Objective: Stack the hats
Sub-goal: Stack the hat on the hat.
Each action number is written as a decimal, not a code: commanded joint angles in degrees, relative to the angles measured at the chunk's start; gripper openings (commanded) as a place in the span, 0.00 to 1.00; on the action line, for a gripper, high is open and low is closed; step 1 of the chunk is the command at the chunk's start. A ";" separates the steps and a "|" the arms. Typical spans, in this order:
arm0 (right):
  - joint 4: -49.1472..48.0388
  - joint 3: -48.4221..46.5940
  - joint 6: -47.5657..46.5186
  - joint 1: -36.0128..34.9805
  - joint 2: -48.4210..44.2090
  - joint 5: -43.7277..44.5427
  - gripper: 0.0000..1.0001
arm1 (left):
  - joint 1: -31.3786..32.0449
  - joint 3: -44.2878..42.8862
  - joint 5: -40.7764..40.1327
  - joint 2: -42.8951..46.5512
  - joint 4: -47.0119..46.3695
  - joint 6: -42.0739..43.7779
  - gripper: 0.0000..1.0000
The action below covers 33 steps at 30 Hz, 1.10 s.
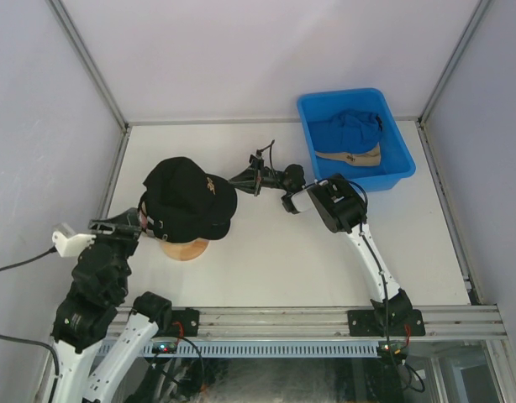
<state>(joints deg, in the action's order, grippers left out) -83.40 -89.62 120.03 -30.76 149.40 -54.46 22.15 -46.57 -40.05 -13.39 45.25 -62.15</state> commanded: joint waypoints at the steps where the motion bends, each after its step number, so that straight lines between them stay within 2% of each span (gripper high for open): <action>1: -2.87 -2.12 19.46 0.62 -0.22 -0.69 0.09 | 0.02 -5.57 1.03 -5.08 -1.99 3.91 0.61; 6: -2.89 -2.39 19.46 0.70 -0.48 -0.98 0.09 | -0.56 -11.49 5.54 -10.45 -1.15 8.78 0.66; 9: -2.83 -2.61 19.37 0.67 -0.41 -1.00 0.09 | -4.83 -17.05 13.06 -16.62 1.94 11.91 0.68; 15: -3.00 -2.54 19.15 0.52 -0.42 -1.39 0.09 | -27.79 -23.84 42.17 -26.39 4.76 15.10 0.68; 18: -3.00 -2.49 19.02 0.32 -0.40 -1.59 0.09 | -33.37 -23.71 49.85 -28.22 6.52 16.22 0.67; 25: -3.00 -2.83 18.96 -0.17 0.36 -1.56 0.09 | -34.90 -20.96 51.49 -28.01 10.59 19.10 0.61; 28: -3.00 -2.89 18.93 -0.26 0.45 -1.61 0.09 | -34.98 -21.26 48.50 -28.05 13.40 20.22 0.58; 33: -3.00 -2.92 18.84 -0.09 0.71 -1.71 0.09 | -36.29 -20.91 42.03 -27.81 16.38 20.37 0.58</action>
<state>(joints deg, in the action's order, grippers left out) -83.37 -90.56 120.03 -30.79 149.51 -56.07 -12.80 -67.79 6.33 -41.54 59.18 -43.90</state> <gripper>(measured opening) 0.088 0.580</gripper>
